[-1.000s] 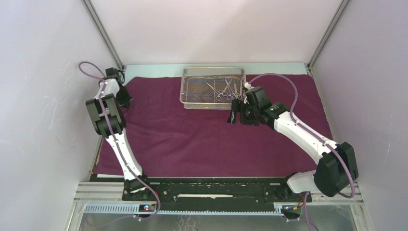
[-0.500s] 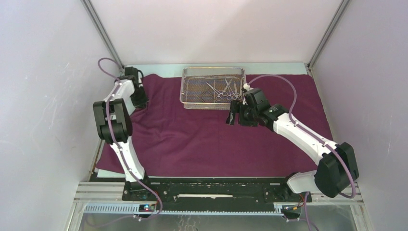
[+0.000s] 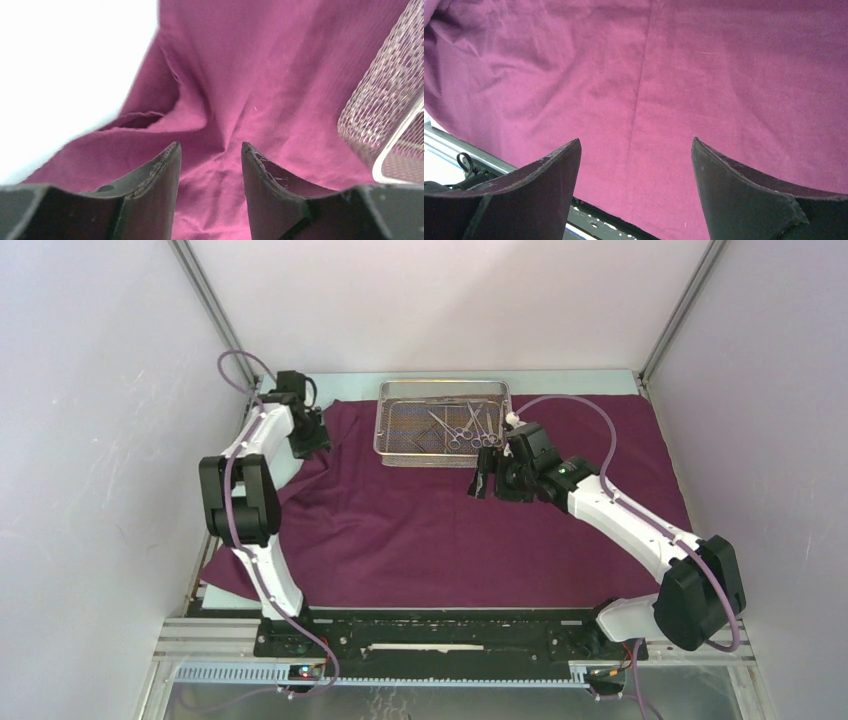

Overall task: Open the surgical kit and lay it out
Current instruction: Smooth out the surgical kit at the center of the board.

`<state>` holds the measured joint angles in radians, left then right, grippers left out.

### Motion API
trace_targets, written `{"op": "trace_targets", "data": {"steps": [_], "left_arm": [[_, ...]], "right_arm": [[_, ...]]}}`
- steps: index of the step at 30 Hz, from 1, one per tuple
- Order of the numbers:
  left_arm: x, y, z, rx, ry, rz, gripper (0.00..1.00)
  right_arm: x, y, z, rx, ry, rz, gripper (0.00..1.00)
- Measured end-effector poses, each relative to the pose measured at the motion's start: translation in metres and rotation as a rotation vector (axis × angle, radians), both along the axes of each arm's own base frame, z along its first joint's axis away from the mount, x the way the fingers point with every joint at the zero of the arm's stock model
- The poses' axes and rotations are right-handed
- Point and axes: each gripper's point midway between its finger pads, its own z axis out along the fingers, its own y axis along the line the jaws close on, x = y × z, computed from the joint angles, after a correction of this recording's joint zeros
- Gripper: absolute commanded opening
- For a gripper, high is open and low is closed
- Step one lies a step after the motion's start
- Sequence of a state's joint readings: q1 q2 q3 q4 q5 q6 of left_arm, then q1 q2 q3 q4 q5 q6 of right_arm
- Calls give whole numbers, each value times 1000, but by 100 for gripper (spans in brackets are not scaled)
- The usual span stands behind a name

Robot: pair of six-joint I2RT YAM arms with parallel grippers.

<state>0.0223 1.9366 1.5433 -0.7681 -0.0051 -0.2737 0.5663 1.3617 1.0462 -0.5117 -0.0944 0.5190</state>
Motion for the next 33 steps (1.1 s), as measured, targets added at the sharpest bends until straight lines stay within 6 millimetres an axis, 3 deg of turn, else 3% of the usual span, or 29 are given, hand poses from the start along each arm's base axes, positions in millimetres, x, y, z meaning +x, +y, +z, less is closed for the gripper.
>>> {"op": "trace_targets", "data": {"steps": [3,9,12,13,16,19,22,29,33], "left_arm": [[13,17,18,-1,-63,75,56],[59,54,57,-18,-211,191,64],[90,58,60,-45,-244,192,70],[101,57,55,-60,-251,184,72],[112,52,26,-88,-205,179,76],[105,48,-8,-105,-119,194,76],[99,46,-30,-117,-59,212,73],[95,42,-43,-131,-20,242,60],[95,40,-45,-133,-17,251,41]], "right_arm": [[0,0,0,0,0,0,89],[1,-1,0,0,-1,-1,89],[2,-2,1,3,-3,-6,89],[3,-2,1,4,-6,-9,89],[5,-3,1,6,-7,-14,89],[6,-5,1,5,-6,-18,89],[6,-6,1,4,-6,-19,89],[6,-6,1,3,-7,-19,89],[6,-6,1,2,-8,-20,89]]}}
